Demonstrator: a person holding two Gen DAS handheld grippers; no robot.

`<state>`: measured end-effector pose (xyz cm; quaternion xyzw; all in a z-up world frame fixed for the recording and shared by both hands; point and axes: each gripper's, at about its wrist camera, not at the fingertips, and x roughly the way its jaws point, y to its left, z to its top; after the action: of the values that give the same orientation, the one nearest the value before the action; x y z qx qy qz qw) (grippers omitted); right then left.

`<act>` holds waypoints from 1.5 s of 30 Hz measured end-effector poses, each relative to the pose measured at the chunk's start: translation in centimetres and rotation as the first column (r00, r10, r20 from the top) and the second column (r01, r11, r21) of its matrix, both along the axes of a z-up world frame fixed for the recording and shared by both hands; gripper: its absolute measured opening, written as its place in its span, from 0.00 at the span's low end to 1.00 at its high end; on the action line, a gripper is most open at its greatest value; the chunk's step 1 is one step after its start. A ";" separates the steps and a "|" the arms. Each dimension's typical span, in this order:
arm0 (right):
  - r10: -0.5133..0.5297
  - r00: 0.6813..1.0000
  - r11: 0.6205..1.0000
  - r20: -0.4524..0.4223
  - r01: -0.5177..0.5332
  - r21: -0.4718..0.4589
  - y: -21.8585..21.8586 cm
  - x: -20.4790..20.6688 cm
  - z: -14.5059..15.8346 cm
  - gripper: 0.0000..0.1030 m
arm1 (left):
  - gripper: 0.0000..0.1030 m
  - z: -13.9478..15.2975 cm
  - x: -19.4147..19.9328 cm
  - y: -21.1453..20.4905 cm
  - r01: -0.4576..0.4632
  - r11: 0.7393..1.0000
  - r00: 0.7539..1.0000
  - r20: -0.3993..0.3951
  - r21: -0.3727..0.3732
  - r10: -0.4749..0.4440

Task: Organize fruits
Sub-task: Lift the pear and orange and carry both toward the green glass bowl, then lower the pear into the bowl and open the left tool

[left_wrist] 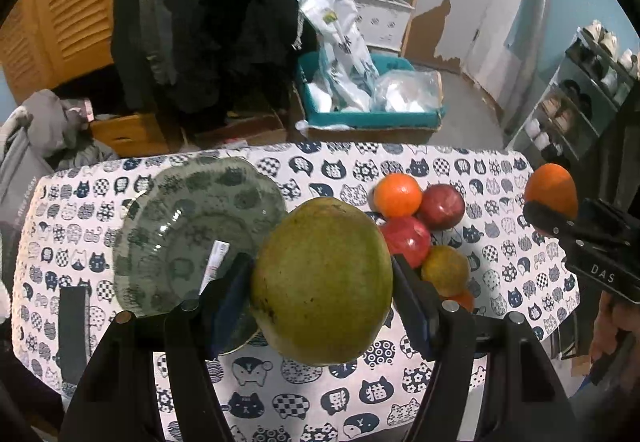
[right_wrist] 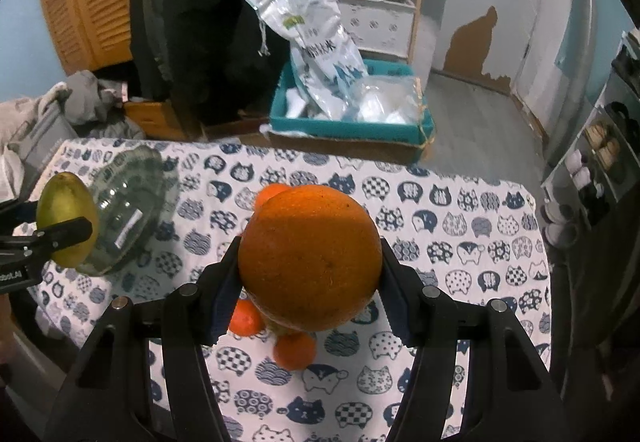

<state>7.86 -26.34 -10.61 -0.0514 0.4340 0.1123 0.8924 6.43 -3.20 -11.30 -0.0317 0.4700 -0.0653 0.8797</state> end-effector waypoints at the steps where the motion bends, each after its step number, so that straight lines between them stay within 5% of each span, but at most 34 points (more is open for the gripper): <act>1: 0.004 1.000 1.000 0.007 -0.004 0.002 0.2 -0.1 0.3 0.60 | 0.68 0.2 -0.1 0.3 -0.003 1.000 1.000 0.006 -0.001 0.003; 20: 0.099 0.994 0.994 0.041 -0.102 0.051 6.5 0.9 2.4 0.60 | 0.68 2.0 -0.8 5.9 -0.098 0.995 0.994 0.057 0.018 0.097; 45: 0.284 0.954 0.957 -0.096 -0.277 0.084 20.4 4.7 -3.6 0.60 | 0.68 -5.9 2.1 13.6 -0.250 0.965 0.962 -0.093 0.082 0.257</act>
<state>12.59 -5.93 -14.21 -0.0753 0.4652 0.2554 0.8442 8.48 10.37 -17.15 -0.0643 0.5088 0.0658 0.8559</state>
